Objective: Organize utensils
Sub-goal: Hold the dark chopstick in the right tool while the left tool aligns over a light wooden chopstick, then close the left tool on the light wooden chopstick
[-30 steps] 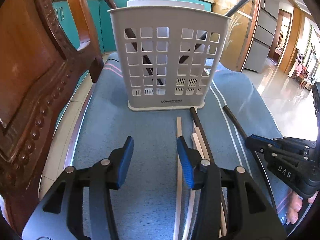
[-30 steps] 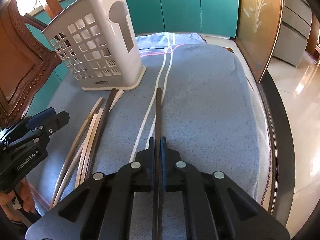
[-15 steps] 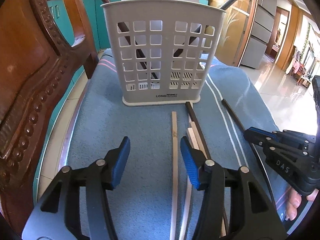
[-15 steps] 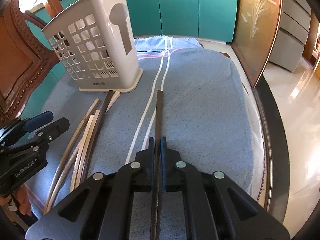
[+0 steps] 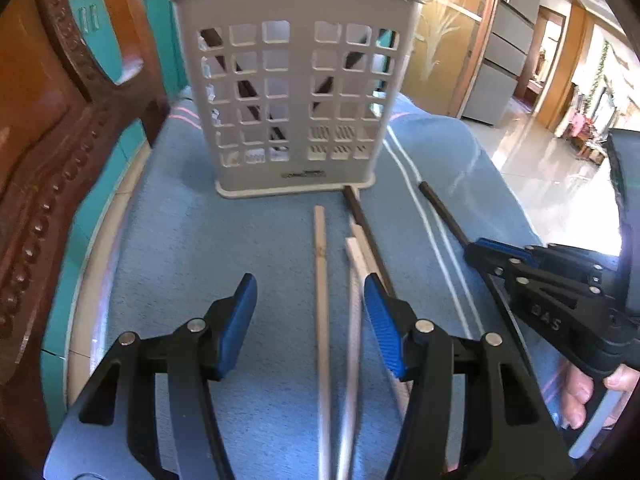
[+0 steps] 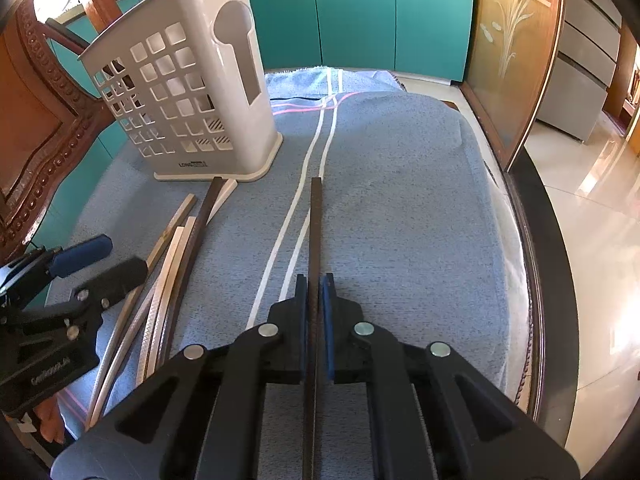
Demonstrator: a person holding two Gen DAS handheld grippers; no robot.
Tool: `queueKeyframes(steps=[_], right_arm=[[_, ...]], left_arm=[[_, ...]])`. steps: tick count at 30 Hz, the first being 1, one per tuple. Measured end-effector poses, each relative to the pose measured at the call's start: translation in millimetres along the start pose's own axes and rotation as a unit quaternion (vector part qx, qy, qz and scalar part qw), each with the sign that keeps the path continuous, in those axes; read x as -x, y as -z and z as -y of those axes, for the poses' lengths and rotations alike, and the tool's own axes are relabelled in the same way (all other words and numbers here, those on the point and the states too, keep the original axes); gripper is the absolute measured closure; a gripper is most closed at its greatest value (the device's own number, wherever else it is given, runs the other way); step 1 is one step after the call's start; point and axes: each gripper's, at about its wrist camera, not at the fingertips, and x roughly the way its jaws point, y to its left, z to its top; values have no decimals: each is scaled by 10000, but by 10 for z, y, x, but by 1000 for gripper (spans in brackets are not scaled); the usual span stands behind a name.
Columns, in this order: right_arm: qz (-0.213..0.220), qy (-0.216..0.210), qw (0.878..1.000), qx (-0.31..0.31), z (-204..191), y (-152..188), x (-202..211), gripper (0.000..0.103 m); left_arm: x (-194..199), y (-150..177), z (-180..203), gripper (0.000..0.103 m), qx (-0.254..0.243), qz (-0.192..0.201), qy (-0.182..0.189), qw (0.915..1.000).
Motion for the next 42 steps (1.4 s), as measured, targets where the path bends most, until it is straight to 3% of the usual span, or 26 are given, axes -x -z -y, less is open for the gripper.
queueKeyframes(steps=[4,12,22,29,37,40,42], right_arm=[[-1,-2,10000,-23,8,-5,-3,95],[0,14,10000,-21,1,-11,-9,94],[7,26,10000,-27,6,-4,-6,93],[19,30,10000,-68,8,-6,-8,93],[5,11,10000,-34,-12,-3,-2,92],[10,-6,10000,-49,-16,-3,2,89],[18,-4,10000,-27,-20,3,12,88]], left_arm=[[-58,51,36,46,-32,-187,177,9997],[-95,96,39,43,7,-263,111,9996],[-92,135,-223,43,274,-429,-65,9987],[-52,117,-402,44,601,-356,88,9975],[-83,87,-375,44,561,-317,65,9979],[-96,101,-331,51,604,-332,91,9976],[-113,85,-324,64,623,-293,70,9976]])
